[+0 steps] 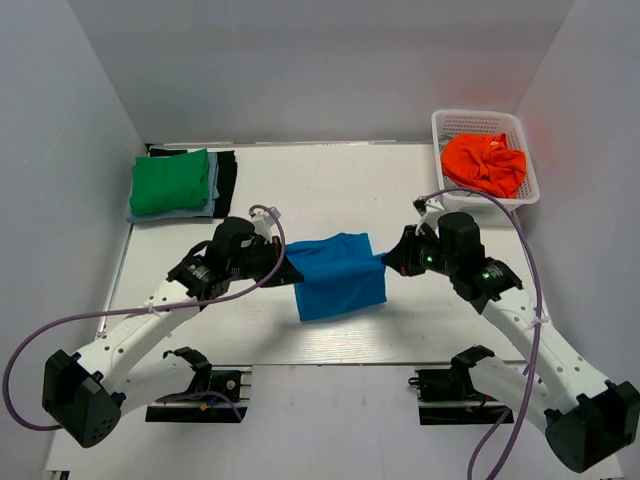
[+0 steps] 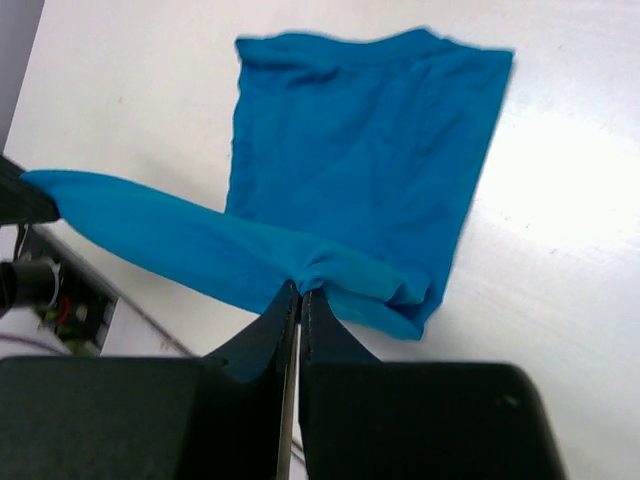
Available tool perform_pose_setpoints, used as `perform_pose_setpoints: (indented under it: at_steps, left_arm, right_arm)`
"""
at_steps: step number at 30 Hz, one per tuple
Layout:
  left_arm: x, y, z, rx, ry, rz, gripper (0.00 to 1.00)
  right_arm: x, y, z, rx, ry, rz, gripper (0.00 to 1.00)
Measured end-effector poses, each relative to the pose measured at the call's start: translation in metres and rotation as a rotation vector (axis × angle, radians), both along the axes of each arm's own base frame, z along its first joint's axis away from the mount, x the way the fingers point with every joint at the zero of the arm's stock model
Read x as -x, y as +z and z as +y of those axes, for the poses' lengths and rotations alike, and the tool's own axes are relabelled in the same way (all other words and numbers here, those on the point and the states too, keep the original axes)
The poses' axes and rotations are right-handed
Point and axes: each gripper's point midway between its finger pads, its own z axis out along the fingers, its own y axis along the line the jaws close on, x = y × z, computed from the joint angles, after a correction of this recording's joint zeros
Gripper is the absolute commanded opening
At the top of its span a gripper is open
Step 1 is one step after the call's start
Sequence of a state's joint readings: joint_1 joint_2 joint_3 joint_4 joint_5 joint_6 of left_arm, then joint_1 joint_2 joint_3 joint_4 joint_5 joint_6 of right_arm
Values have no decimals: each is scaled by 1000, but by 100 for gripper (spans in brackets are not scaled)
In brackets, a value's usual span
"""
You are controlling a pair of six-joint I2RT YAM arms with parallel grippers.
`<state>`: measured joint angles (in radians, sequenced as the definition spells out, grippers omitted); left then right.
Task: Fold and stack the t-shirts
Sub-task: Fold the long partially folded tshirt into a neat square
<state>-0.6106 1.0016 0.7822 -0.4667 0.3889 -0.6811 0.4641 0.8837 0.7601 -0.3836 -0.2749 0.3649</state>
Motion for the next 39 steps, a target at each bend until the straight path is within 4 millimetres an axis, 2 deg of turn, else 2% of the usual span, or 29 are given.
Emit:
perform_pose_setpoints:
  at_steps: [6, 12, 24, 30, 33, 35, 36, 37, 39]
  left_arm:
    - [-31, 6, 2, -54, 98, -50, 0]
    - [-58, -5, 5, -135, 181, -50, 0]
    - [-95, -38, 21, -270, 325, 9, 0]
    - [-115, -64, 31, -320, 405, 57, 0]
    - [-127, -80, 36, -350, 445, 74, 10]
    - [-139, -88, 40, -380, 472, 82, 52]
    - [-146, -90, 44, -402, 493, 86, 79]
    - [-156, -90, 48, -420, 515, 84, 100]
    - [-174, -85, 56, -445, 567, 84, 100]
  right_arm:
    - [-31, 1, 1, 17, -74, -35, 0]
    - [-60, 0, 10, 40, -98, -40, 0]
    - [-105, -38, 25, 102, -99, 41, 0]
    - [-128, -58, 39, 101, -72, 87, 0]
    - [-141, -75, 44, 110, -69, 120, 1]
    - [-152, -86, 48, 106, -71, 130, 33]
    - [-158, -92, 49, 105, -68, 128, 50]
    - [-164, -98, 49, 106, -68, 130, 77]
    - [-179, -106, 49, 105, -68, 144, 90]
